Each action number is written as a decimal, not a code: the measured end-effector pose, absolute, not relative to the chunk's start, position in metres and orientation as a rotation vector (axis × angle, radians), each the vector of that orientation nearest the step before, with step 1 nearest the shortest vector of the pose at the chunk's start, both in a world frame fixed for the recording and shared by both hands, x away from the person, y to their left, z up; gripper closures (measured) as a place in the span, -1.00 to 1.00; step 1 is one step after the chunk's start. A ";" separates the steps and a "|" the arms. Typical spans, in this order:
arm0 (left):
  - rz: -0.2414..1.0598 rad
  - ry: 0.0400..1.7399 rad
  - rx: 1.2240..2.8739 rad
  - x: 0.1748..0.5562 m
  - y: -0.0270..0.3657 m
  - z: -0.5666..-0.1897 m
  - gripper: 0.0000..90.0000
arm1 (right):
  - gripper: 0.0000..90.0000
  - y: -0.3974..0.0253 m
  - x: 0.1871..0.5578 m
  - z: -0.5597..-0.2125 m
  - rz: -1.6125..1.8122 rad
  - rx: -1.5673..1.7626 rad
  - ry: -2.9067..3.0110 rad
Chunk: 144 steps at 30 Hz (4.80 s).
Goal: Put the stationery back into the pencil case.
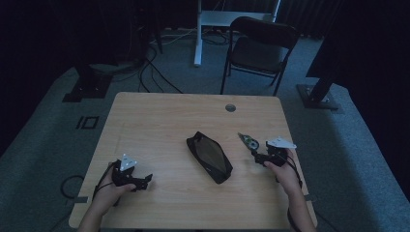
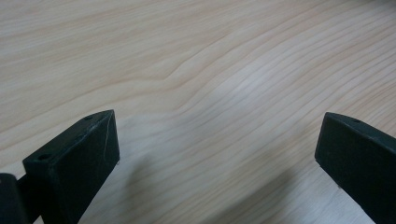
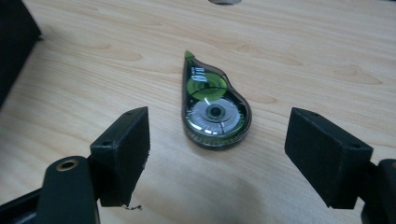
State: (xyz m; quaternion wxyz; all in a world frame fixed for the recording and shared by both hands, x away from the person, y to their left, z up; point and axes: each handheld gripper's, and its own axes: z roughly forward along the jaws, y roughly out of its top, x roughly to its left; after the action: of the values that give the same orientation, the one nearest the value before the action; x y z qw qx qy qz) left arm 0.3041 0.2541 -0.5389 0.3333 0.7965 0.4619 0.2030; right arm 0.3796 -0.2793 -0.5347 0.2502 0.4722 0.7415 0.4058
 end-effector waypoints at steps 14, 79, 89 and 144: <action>0.510 1.287 2.078 0.301 0.274 -0.547 -1.00 | -0.52 -0.277 0.412 -0.547 1.057 1.308 2.086; 0.536 1.307 2.080 0.303 0.270 -0.548 -1.00 | -0.08 -0.261 0.408 -0.500 1.030 1.372 2.048; 0.536 1.308 2.078 0.304 0.270 -0.548 -1.00 | -0.08 -0.252 0.391 -0.470 1.016 1.390 1.983; 0.537 1.308 2.074 0.304 0.270 -0.548 -1.00 | -0.08 -0.102 0.332 -0.454 1.246 1.338 2.034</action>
State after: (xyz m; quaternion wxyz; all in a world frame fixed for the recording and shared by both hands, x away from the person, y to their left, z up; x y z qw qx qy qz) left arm 0.3037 0.2699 -0.5479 0.3107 0.7853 0.4953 0.2035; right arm 0.3323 -0.1018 -0.4537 0.2021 0.4791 0.7284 0.4462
